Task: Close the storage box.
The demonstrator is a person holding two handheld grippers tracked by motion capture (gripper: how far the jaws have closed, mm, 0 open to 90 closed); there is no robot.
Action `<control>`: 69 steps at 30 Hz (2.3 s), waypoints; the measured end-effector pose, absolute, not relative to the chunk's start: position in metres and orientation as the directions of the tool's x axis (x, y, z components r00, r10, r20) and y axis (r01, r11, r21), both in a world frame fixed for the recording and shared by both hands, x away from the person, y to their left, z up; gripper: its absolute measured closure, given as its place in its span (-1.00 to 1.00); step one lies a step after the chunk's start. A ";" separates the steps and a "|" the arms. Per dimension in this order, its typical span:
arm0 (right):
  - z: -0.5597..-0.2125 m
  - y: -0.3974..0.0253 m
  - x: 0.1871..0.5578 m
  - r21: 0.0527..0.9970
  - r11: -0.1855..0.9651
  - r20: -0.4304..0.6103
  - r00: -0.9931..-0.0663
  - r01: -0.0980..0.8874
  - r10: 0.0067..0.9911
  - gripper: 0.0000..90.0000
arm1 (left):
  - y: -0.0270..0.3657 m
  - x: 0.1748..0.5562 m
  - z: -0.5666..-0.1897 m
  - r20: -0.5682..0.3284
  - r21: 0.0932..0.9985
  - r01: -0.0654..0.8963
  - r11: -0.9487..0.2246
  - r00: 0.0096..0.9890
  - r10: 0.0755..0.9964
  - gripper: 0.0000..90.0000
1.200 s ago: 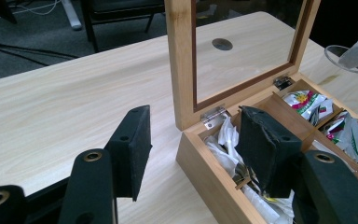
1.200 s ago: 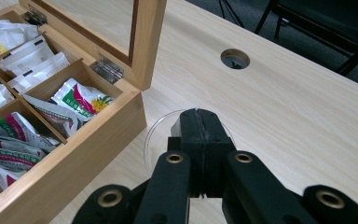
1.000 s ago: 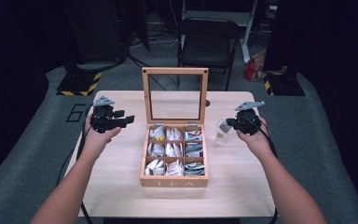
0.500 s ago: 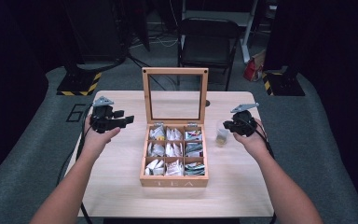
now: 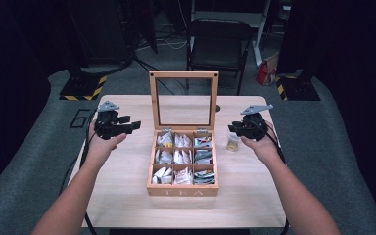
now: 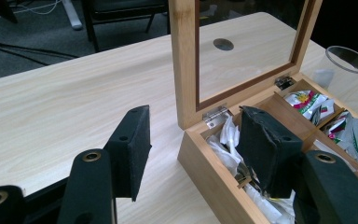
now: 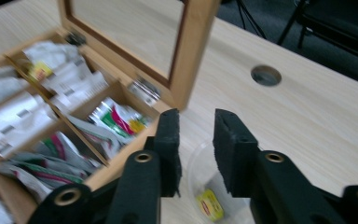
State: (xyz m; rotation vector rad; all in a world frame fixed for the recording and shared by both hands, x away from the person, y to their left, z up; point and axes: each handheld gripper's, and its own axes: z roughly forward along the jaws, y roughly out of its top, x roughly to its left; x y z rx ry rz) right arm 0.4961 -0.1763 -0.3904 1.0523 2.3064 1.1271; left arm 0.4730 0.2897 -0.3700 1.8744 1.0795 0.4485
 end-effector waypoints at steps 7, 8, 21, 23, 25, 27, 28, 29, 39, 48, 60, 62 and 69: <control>-0.373 -0.161 0.494 0.822 0.368 0.034 -0.684 0.434 0.729 0.21 | 0.289 0.471 -0.369 -0.122 0.842 0.497 -0.210 0.555 0.823 -0.05; -0.372 -0.159 0.495 0.829 0.367 0.031 -0.691 0.422 0.723 0.19 | 0.289 0.471 -0.368 -0.121 0.841 0.498 -0.212 0.555 0.823 -0.06; -0.367 -0.134 0.499 0.835 0.389 0.005 -0.712 0.390 0.703 0.08 | 0.289 0.472 -0.368 -0.117 0.841 0.498 -0.211 0.549 0.828 -0.09; -0.366 -0.133 0.501 0.838 0.381 0.012 -0.710 0.391 0.704 0.10 | 0.289 0.472 -0.368 -0.116 0.840 0.499 -0.214 0.549 0.828 -0.09; -0.366 -0.132 0.503 0.838 0.374 0.022 -0.711 0.397 0.703 0.12 | 0.290 0.471 -0.368 -0.114 0.838 0.500 -0.218 0.551 0.827 -0.09; -0.366 -0.130 0.506 0.835 0.377 0.024 -0.710 0.401 0.704 0.12 | 0.290 0.471 -0.367 -0.114 0.836 0.503 -0.220 0.551 0.827 -0.09; -0.366 -0.130 0.508 0.834 0.381 0.022 -0.713 0.400 0.701 0.12 | 0.290 0.471 -0.367 -0.115 0.836 0.503 -0.219 0.551 0.827 -0.09; -0.366 -0.129 0.509 0.833 0.376 0.028 -0.710 0.406 0.704 0.12 | 0.290 0.471 -0.367 -0.117 0.836 0.503 -0.217 0.550 0.827 -0.09; -0.369 -0.125 0.524 0.828 0.370 0.026 -0.688 0.422 0.726 0.13 | 0.289 0.471 -0.368 -0.118 0.836 0.503 -0.218 0.554 0.824 -0.09; -0.372 -0.128 0.533 0.828 0.355 0.033 -0.669 0.435 0.742 0.13 | 0.290 0.471 -0.369 -0.126 0.833 0.510 -0.215 0.552 0.824 -0.09; -0.384 -0.132 0.550 0.818 0.340 0.056 -0.653 0.464 0.755 0.13 | 0.289 0.475 -0.374 -0.129 0.827 0.518 -0.220 0.555 0.822 -0.09; -0.384 -0.131 0.554 0.818 0.347 0.053 -0.659 0.460 0.750 0.13 | 0.288 0.475 -0.375 -0.125 0.826 0.517 -0.224 0.556 0.822 -0.09; -0.384 -0.123 0.560 0.816 0.346 0.051 -0.654 0.463 0.755 0.12 | 0.287 0.476 -0.377 -0.137 0.824 0.524 -0.215 0.553 0.822 -0.09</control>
